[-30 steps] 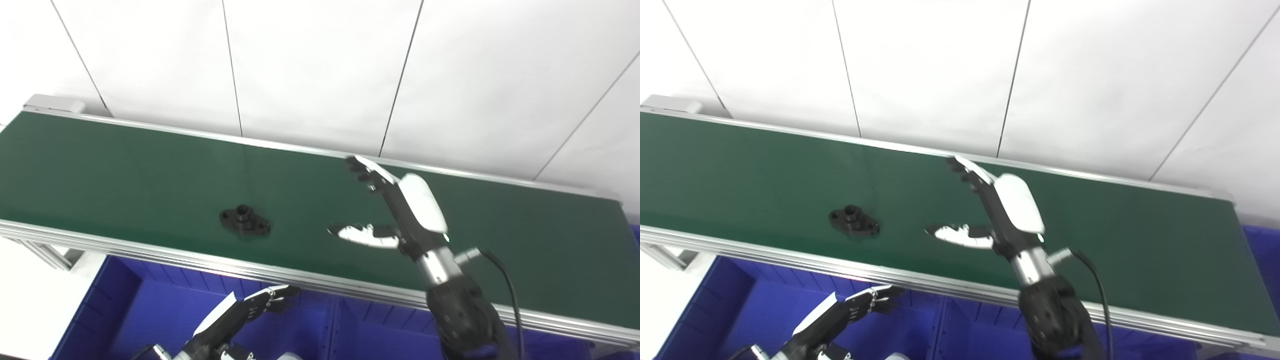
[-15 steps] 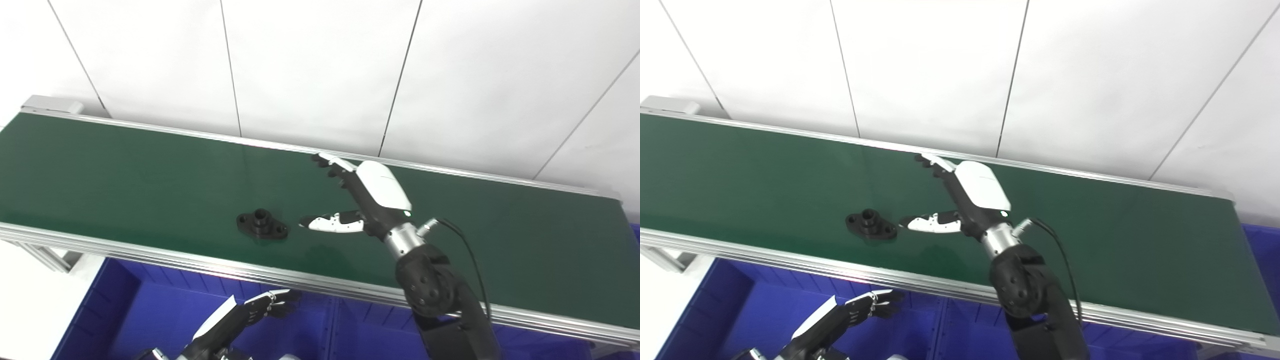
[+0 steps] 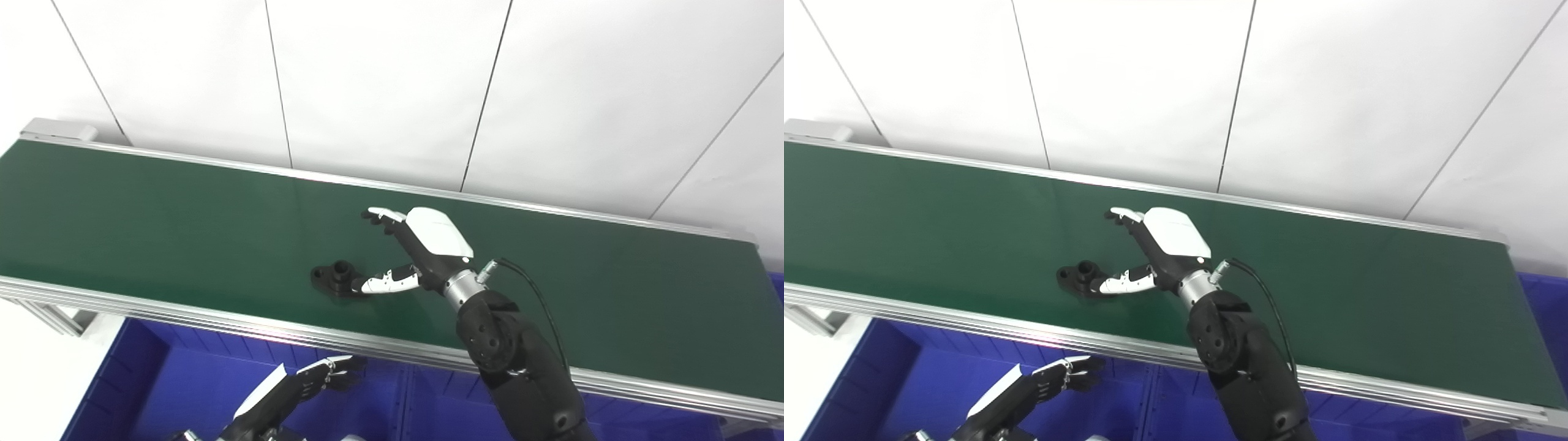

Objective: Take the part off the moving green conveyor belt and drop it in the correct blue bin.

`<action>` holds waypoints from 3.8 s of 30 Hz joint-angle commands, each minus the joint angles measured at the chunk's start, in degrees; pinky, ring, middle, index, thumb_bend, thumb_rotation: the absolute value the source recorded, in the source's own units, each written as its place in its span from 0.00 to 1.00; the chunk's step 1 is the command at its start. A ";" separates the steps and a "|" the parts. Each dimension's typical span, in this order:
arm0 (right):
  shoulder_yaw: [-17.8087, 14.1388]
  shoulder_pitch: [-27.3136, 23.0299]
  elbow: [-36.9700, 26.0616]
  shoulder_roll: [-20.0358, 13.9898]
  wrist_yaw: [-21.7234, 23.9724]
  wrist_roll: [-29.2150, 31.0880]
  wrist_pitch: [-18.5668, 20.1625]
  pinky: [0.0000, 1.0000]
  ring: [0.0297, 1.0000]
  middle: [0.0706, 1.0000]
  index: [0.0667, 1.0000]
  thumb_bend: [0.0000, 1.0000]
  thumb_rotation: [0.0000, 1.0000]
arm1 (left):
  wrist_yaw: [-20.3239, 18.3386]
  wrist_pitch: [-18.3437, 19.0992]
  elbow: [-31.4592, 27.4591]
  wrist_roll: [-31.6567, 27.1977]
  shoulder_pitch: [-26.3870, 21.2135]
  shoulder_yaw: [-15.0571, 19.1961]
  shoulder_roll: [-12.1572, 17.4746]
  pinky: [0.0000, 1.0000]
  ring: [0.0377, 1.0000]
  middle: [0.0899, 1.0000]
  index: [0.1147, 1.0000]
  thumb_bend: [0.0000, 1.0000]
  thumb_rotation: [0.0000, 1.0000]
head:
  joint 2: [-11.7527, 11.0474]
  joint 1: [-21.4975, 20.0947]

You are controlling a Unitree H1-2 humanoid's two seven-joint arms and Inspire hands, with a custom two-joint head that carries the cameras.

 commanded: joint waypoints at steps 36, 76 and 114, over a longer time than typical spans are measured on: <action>8.16 -2.02 10.38 -3.19 -9.34 -1.72 -7.81 0.30 0.36 0.42 0.51 0.51 0.00 | 0.52 -1.49 -3.81 0.94 0.97 0.01 -1.23 0.79 0.79 0.86 0.81 0.69 0.16 | 3.86 0.36; -4.04 12.16 -28.65 -9.67 -0.89 -2.13 -0.84 0.24 0.38 0.48 0.45 0.52 0.00 | -0.28 -1.51 -6.14 0.28 2.14 0.57 -0.92 0.77 0.78 0.86 0.81 0.69 0.14 | 7.20 -0.28; -8.74 43.43 -23.01 -12.12 -10.62 -1.61 -1.41 0.66 0.76 0.80 0.72 0.62 0.02 | -5.12 -1.45 -7.43 -3.64 2.32 4.38 -0.95 0.76 0.77 0.85 0.82 0.69 0.14 | 12.63 -1.96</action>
